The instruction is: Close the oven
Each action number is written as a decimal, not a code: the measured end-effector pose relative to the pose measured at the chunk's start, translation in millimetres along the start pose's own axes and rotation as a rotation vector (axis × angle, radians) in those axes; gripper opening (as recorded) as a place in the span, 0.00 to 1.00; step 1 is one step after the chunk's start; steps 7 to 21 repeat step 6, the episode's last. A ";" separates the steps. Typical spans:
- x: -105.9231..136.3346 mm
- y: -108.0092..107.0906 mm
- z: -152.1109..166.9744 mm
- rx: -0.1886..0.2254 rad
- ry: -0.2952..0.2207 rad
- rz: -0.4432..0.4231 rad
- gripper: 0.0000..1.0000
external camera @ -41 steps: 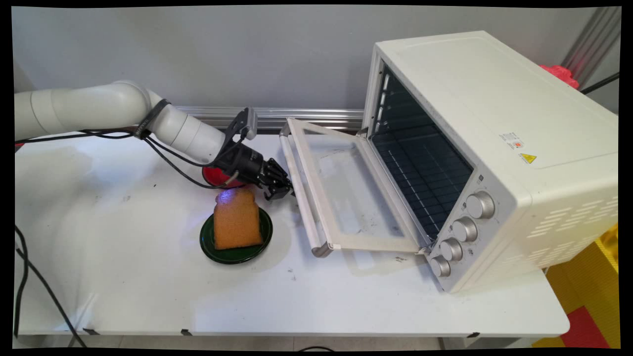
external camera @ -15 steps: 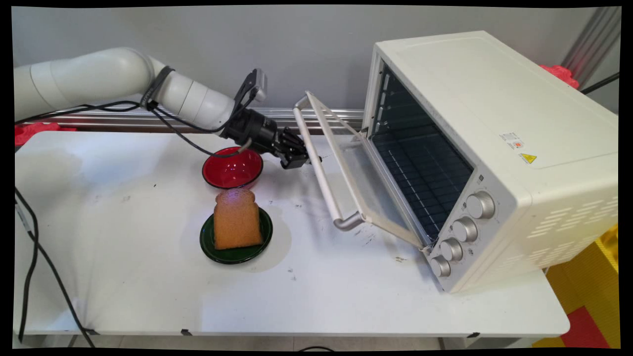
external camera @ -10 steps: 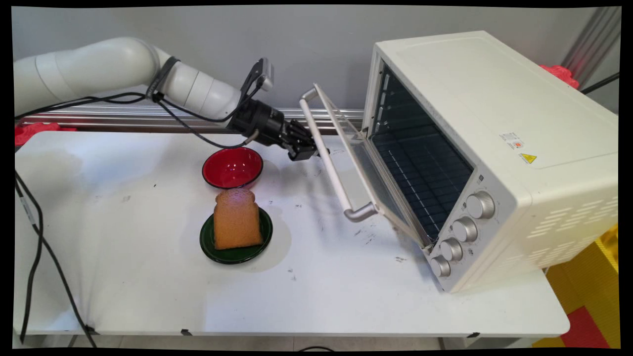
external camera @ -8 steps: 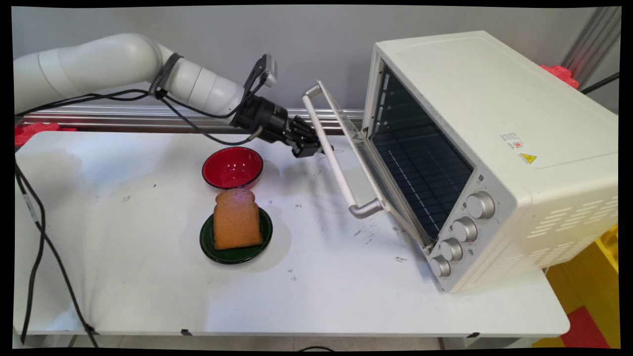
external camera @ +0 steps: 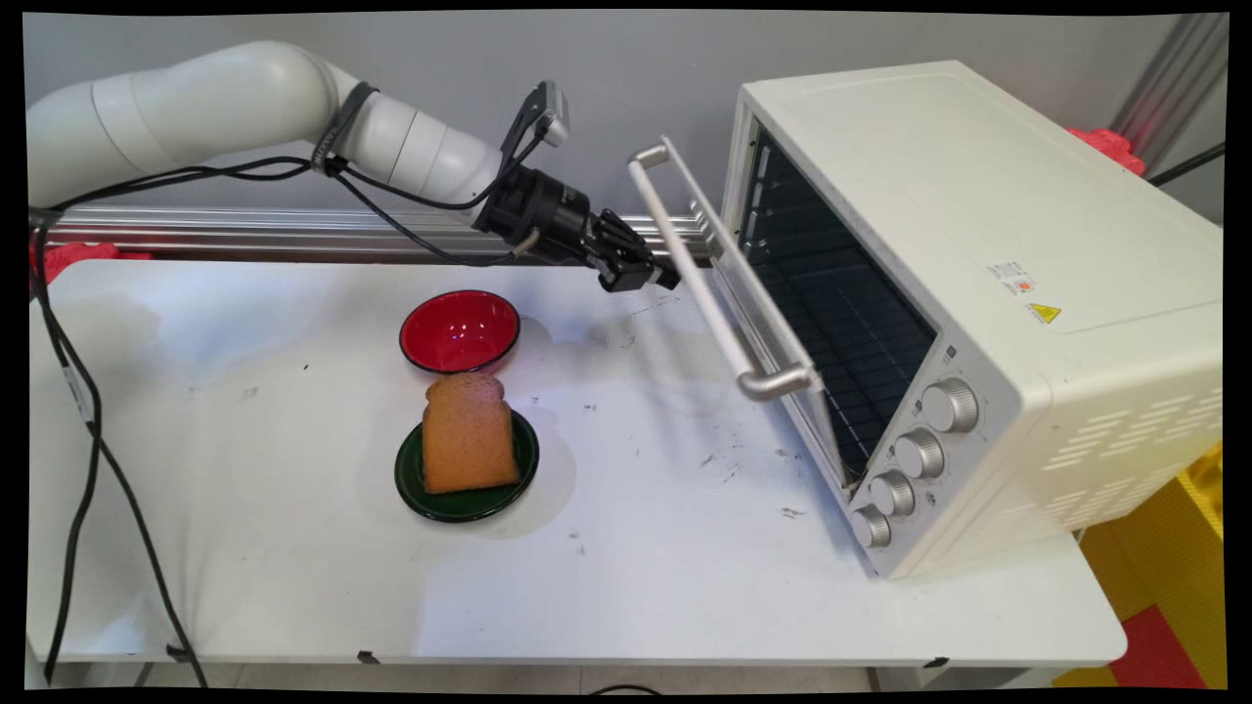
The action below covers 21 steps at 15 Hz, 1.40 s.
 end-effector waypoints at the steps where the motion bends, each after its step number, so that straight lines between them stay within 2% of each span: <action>1: 2.0 0.2 0.3 -0.001 0.001 0.000 0.00; 6: 9.5 1.5 0.1 -0.003 0.004 0.000 0.00; 21: 9.5 1.5 0.1 -0.003 0.004 0.000 0.00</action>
